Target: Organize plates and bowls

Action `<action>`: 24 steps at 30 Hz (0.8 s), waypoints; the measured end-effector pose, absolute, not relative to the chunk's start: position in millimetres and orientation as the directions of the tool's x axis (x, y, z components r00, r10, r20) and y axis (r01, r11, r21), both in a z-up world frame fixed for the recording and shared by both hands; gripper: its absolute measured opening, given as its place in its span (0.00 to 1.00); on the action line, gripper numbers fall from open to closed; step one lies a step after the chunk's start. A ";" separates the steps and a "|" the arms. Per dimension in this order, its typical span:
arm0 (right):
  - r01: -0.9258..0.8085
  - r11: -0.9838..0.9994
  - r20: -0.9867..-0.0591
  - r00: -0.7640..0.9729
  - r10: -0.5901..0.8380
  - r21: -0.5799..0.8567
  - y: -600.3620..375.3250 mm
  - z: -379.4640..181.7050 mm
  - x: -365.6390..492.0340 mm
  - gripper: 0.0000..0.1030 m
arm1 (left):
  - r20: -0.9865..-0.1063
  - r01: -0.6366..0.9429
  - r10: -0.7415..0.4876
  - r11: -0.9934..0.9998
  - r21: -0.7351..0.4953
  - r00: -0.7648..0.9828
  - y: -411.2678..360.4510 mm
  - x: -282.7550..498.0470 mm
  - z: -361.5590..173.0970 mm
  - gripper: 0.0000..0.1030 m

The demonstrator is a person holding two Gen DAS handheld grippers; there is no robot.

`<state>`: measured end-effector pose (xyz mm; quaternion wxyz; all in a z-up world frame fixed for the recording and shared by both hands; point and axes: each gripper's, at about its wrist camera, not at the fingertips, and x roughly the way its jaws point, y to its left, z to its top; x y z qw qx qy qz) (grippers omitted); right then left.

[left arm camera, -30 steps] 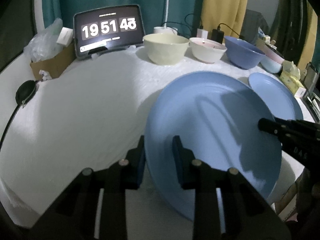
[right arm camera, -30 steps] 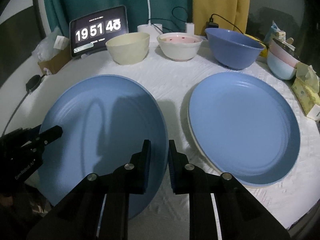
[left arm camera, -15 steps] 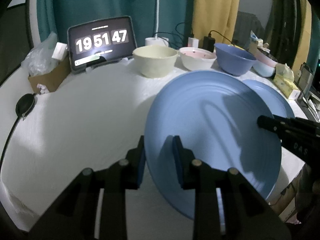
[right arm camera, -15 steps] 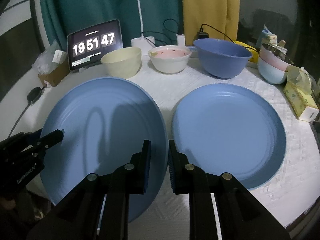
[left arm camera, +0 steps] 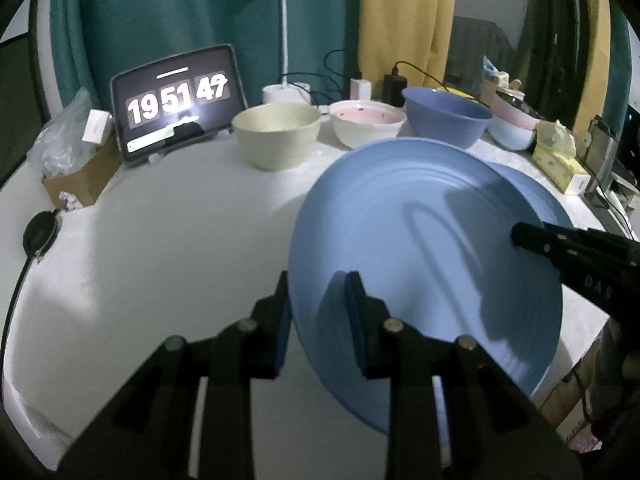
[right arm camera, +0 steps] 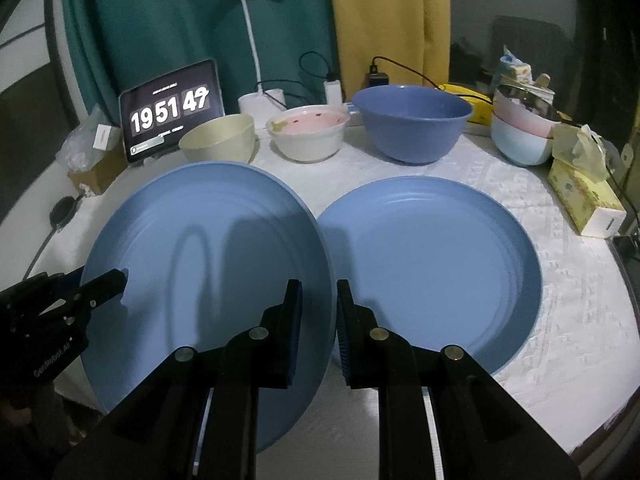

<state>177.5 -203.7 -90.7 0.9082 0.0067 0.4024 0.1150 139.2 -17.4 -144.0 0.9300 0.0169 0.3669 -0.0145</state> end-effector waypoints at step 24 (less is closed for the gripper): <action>-0.117 0.981 -0.711 0.676 0.191 0.153 -276.4 -87.1 197.2 0.18 | -0.694 0.127 -0.052 0.990 0.056 0.718 -83.8 171.9 -135.5 0.26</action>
